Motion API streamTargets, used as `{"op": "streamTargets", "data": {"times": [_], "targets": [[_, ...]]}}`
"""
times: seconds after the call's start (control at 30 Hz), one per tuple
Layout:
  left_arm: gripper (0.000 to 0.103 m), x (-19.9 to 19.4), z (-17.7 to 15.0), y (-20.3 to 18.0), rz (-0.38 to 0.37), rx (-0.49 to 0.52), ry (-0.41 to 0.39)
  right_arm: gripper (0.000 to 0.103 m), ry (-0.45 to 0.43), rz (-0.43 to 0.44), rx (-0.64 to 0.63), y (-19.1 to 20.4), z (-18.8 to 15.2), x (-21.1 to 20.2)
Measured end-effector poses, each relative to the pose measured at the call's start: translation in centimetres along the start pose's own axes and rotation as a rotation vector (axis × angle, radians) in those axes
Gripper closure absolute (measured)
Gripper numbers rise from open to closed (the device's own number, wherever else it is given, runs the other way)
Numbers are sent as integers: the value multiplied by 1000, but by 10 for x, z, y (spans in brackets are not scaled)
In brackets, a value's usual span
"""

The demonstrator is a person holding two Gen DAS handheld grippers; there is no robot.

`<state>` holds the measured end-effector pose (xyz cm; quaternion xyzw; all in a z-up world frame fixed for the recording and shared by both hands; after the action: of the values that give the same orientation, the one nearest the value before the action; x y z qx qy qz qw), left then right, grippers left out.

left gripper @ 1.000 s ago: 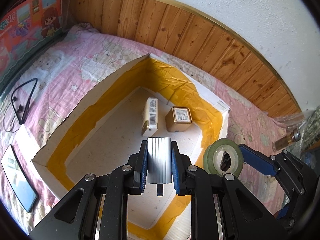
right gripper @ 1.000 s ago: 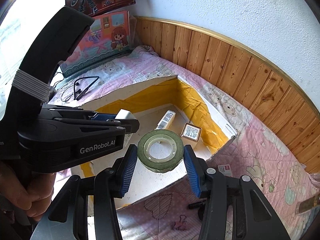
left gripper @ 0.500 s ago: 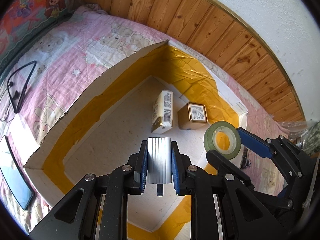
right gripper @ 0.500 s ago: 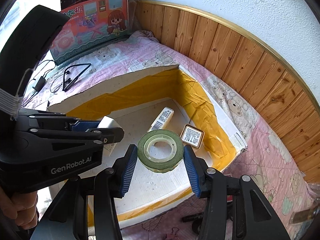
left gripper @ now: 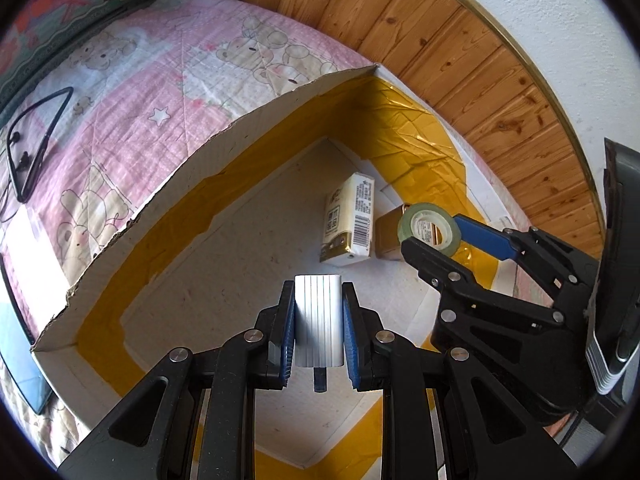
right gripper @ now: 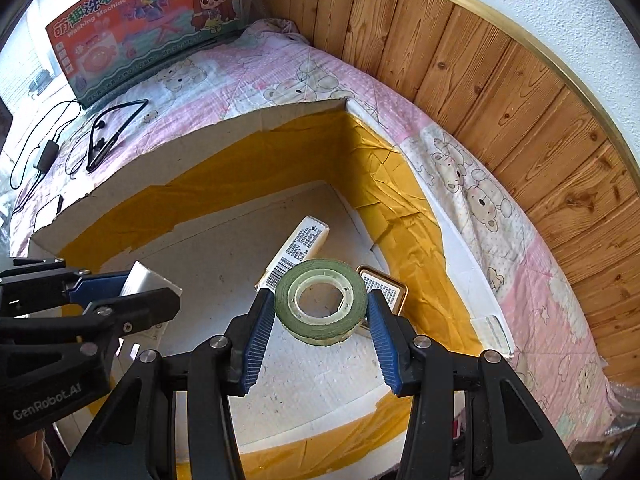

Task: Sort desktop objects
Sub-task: 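Carry the charger with the left tool while the right tool carries the tape roll toward the box, then lower the charger with the left tool while the right tool lowers the tape into the box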

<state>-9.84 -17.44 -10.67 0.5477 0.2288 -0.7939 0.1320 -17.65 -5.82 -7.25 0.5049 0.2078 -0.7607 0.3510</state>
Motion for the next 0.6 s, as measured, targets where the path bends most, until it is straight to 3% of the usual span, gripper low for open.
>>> {"op": "streamTargets", "data": {"times": [0.3, 0.33, 0.43, 0.6], "targets": [[81, 7, 1, 3, 20, -3, 26, 54, 107, 44, -7, -3, 8, 34], [77, 7, 1, 3, 16, -2, 29, 54, 118, 46, -11, -2, 8, 37], [69, 6, 1, 3, 15, -4, 30, 53, 127, 37, -8, -2, 7, 41], [68, 4, 1, 2, 6, -3, 29, 53, 112, 41, 9, -5, 5, 34]]}}
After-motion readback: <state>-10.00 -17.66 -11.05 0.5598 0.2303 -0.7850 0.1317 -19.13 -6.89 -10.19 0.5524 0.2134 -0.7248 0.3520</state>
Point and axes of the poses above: each gripper's, at about its wrist camera, not at the fingertips, and x roughly the way its jaws point, y to its left, z to its top, the point moved 2 cm from there along x, roughly the way its jaws point, and after that the axes turned 9 degrees about z, right-handed, at the moved point
